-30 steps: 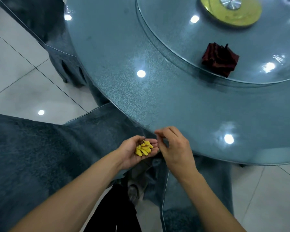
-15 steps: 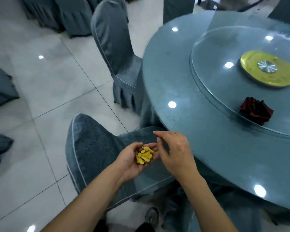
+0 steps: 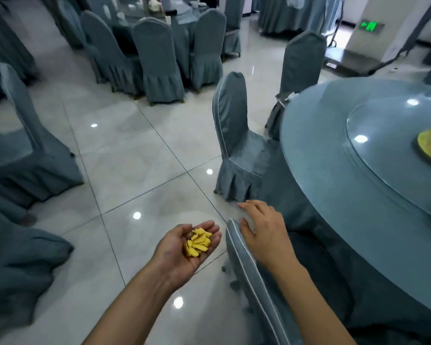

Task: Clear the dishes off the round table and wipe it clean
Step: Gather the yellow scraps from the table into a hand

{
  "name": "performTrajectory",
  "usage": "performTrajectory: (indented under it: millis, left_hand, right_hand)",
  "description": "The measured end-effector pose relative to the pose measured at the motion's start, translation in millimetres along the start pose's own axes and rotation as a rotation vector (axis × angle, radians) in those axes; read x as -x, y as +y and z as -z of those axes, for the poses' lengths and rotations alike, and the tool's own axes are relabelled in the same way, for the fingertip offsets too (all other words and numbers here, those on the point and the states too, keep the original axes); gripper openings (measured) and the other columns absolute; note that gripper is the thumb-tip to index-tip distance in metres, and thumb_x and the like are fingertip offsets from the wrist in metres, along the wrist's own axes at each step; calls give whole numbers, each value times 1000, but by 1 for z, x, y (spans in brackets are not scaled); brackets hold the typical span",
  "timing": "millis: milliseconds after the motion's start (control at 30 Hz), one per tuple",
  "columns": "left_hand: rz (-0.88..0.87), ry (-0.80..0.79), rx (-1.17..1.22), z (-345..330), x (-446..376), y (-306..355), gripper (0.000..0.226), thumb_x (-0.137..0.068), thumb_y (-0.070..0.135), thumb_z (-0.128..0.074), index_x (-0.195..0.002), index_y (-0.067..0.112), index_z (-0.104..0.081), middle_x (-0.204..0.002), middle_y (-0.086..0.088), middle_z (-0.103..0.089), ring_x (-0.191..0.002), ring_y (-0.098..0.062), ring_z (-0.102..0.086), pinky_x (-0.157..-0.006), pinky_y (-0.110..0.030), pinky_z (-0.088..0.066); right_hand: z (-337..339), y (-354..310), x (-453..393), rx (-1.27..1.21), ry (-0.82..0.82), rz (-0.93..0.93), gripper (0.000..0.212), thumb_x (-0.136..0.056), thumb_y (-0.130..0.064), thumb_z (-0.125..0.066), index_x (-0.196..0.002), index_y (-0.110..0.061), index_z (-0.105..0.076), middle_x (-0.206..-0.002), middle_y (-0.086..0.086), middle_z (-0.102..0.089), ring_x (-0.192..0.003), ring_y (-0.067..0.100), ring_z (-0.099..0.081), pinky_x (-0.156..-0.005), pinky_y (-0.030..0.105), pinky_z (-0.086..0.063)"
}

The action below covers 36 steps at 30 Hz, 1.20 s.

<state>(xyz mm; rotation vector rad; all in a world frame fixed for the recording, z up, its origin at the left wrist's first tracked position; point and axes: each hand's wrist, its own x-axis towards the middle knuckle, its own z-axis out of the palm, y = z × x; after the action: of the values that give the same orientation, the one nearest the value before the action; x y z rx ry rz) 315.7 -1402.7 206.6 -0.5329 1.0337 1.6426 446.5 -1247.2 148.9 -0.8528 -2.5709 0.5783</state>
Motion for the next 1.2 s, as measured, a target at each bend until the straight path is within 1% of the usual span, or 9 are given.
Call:
performTrajectory:
  millis: [100, 167, 300, 400, 533, 667, 933, 1067, 1200]
  left_hand:
    - [-17, 14, 57, 23, -6, 52, 44, -105, 15, -34, -114, -15, -64, -112, -31, -70, -104, -42, -67, -75, -51, -61]
    - [-35, 13, 85, 30, -13, 84, 44, -105, 15, -34, -112, -15, -64, -111, -31, -70, -104, -42, -66, -76, -53, -59]
    - [-56, 17, 115, 28, -42, 146, 46, -106, 18, -33, -110, -15, -65, -111, -30, -71, -102, -42, -66, -75, -53, -60]
    - [-63, 17, 104, 15, -75, 193, 46, -106, 17, -33, -108, -15, -66, -109, -30, -71, -102, -42, -66, -75, -53, -59]
    - [-64, -5, 74, -23, -124, 259, 44, -105, 16, -34, -108, -15, -66, -107, -30, -71, -101, -42, -66, -76, -54, -59]
    - [-59, -19, 41, -67, -169, 324, 43, -104, 15, -37, -107, -16, -66, -111, -30, -70, -104, -42, -66, -78, -55, -57]
    - [-61, -65, 43, -145, -265, 446, 40, -102, 13, -39, -111, -15, -65, -110, -29, -71, -102, -41, -67, -79, -54, -58]
    - [-47, -101, 2, -186, -328, 516, 40, -102, 13, -39, -111, -15, -66, -114, -29, -70, -106, -42, -66, -81, -56, -57]
    - [-13, -127, -67, -235, -391, 588, 40, -102, 13, -39, -114, -15, -65, -116, -30, -69, -106, -42, -66, -81, -55, -57]
  right_hand:
    - [-25, -31, -29, 28, 0, -2, 37, -93, -37, -46, -127, -28, -60, -125, -7, -59, -107, 18, -56, -93, 39, -46]
    - [-41, -44, -51, 38, 15, 3, 37, -91, -37, -47, -124, -27, -62, -123, -7, -60, -103, 19, -58, -89, 39, -46]
    - [-68, -58, -106, 42, 8, -3, 32, -92, -31, -57, -123, -28, -61, -122, -10, -59, -101, 17, -56, -89, 38, -44]
    - [-90, -61, -160, 45, 15, -7, 33, -91, -27, -63, -124, -28, -60, -121, -8, -59, -102, 18, -56, -91, 38, -42]
    - [-113, -62, -246, 39, 18, -22, 35, -91, -26, -64, -126, -28, -60, -125, -7, -60, -109, 19, -56, -94, 41, -43]
    - [-125, -63, -335, 40, 4, -23, 34, -94, -29, -62, -128, -29, -58, -128, -9, -57, -111, 18, -55, -98, 38, -41]
    - [-148, -47, -500, 88, 28, -50, 37, -94, -32, -58, -131, -30, -57, -130, -8, -56, -113, 18, -55, -98, 38, -40]
    - [-163, -32, -590, 122, 23, -116, 38, -98, -37, -52, -136, -33, -51, -136, -10, -52, -121, 16, -50, -104, 38, -37]
    - [-177, -25, -680, 141, 78, -196, 39, -96, -35, -56, -135, -34, -52, -136, -10, -54, -124, 16, -51, -107, 38, -37]
